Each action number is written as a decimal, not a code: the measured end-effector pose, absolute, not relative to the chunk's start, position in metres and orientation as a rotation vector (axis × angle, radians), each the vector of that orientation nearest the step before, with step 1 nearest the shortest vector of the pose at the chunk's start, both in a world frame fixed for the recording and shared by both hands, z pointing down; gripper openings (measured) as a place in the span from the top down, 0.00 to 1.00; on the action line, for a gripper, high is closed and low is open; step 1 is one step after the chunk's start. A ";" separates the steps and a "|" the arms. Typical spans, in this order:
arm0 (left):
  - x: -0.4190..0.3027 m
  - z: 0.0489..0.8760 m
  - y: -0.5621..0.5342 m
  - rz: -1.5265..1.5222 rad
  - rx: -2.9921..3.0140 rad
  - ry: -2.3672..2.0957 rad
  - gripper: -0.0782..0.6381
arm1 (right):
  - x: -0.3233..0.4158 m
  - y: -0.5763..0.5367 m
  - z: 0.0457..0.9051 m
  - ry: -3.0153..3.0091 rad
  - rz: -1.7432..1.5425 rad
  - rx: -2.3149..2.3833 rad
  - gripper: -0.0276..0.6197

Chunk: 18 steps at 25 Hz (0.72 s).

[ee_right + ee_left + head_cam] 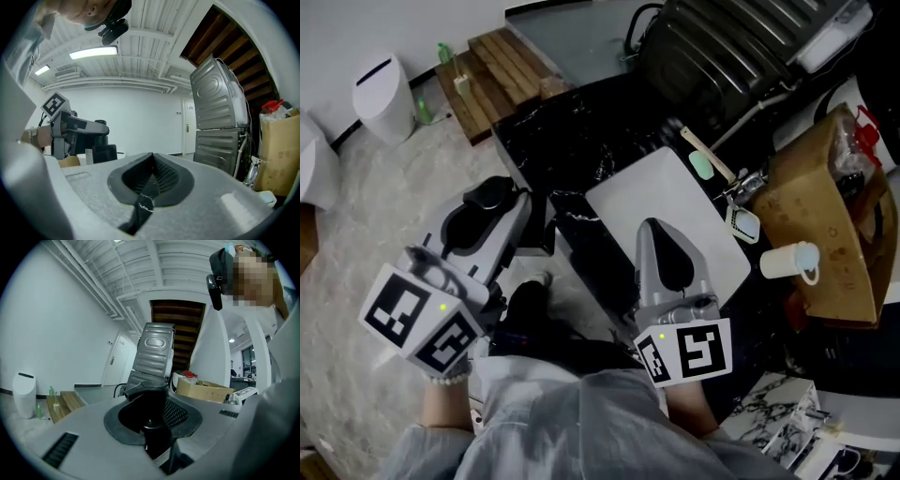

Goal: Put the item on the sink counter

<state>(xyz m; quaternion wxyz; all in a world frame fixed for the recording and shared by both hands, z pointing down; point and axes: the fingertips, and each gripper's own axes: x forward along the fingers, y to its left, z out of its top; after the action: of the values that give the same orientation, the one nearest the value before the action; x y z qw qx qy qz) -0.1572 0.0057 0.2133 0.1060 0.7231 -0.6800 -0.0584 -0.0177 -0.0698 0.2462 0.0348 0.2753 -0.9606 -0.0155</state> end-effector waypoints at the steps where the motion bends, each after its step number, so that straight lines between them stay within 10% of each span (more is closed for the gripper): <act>1: -0.160 0.214 -0.004 -0.173 2.147 -1.980 0.75 | -0.018 -0.076 0.247 -2.940 -0.048 0.875 0.96; 18: -0.191 0.218 -0.151 -0.058 2.435 -1.585 0.75 | -0.031 -0.168 0.248 -2.717 0.016 1.368 0.96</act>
<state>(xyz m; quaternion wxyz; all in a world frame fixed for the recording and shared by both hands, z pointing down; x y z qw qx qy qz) -0.1912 -0.1509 0.2177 0.1174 0.8321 -0.5416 -0.0199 -0.0312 -0.1678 0.2475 0.0499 0.4490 -0.8921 0.0052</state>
